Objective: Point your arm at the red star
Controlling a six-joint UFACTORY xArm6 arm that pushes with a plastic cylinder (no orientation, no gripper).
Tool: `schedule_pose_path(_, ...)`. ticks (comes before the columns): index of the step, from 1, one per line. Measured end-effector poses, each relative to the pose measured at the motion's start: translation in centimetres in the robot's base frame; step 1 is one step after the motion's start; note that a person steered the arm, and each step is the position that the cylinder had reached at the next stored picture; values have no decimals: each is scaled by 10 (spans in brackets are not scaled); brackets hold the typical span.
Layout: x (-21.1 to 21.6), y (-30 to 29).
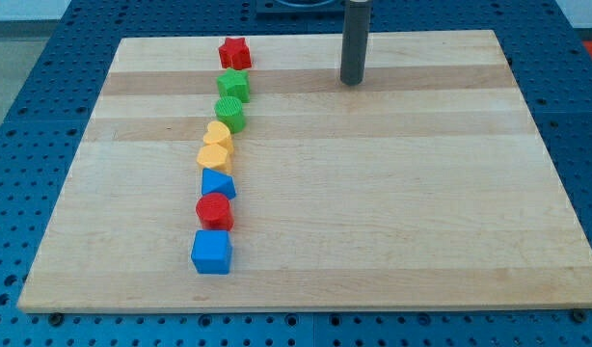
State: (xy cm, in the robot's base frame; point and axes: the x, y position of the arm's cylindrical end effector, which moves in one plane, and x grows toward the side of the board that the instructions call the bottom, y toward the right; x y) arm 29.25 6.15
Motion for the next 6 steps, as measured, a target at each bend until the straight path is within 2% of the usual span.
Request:
schedule_pose_path(1,-24,4)
schedule_pose_path(5,-53,-14)
schedule_pose_path(6,-80,-62)
